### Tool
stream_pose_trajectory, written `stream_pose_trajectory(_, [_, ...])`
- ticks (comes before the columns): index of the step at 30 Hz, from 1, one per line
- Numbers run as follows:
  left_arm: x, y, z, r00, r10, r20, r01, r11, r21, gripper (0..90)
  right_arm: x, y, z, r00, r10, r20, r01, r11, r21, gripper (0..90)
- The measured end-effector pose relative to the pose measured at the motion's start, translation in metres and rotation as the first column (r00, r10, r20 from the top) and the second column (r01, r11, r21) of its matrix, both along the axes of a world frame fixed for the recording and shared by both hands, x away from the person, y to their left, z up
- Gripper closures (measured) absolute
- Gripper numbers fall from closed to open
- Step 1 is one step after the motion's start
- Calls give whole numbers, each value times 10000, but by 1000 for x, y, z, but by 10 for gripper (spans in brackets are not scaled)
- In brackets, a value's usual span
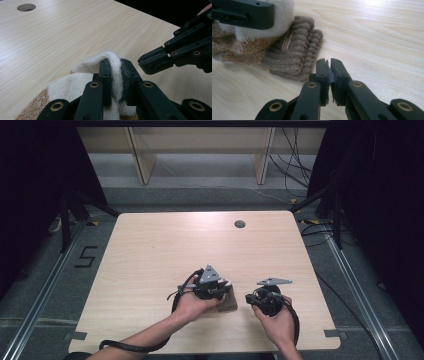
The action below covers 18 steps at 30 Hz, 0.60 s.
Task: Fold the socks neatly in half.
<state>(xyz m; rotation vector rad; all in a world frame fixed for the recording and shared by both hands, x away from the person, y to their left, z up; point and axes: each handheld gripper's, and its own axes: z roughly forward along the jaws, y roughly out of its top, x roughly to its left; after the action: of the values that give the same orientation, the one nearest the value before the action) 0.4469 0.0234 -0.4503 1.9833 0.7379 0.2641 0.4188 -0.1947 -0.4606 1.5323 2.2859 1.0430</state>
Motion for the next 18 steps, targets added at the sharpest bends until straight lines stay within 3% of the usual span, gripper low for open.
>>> stream_pose_trajectory(3, [0, -2, -3, 9999, -128, 0, 128, 9999, 67, 797, -2, 0, 1, 9997, -30, -230, 30, 10000, -25, 852])
stream_pose_trajectory(5, [0, -4, -5, 10000, -68, -28, 68, 10000, 62, 796, -1, 0, -1, 9999, 141, -19, -142, 9999, -92, 851])
stream_pose_trajectory(6, [0, -3, -5, 9998, -182, -5, 182, 9994, 299, 796, -1, 1, -2, 9999, 150, 10, -150, 9998, 130, 851])
stream_pose_trajectory(7, [-1, -5, -6, 10000, -70, -46, 70, 9999, 122, 795, -3, 3, -1, 9997, -86, -220, 87, 10000, 33, 851])
stream_pose_trajectory(8, [0, -5, -7, 9999, -144, -73, 145, 9998, 151, 795, -1, 1, -1, 10000, 63, 35, -62, 9997, -236, 850])
stream_pose_trajectory(10, [0, -5, -8, 9998, -209, -8, 209, 9992, 336, 793, -2, 1, -1, 9999, 66, -129, -67, 10000, -70, 848])
stream_pose_trajectory(12, [-1, -8, -10, 10000, -64, 17, 64, 9997, 217, 789, -3, 2, 0, 9995, -130, -284, 131, 9999, 57, 845])
stream_pose_trajectory(14, [-1, -9, -11, 10000, -91, 10, 91, 9997, 212, 786, -2, 1, 0, 9999, -45, -123, 46, 10000, 42, 844])
stream_pose_trajectory(15, [-1, -8, -11, 9998, -194, 39, 192, 9988, 450, 786, -2, 0, 0, 10000, -44, -26, 44, 10000, 32, 844])
stream_pose_trajectory(18, [-1, -11, -13, 9999, -118, 37, 116, 9995, 309, 782, -1, -1, 0, 10000, -40, 14, 40, 9999, -161, 841])
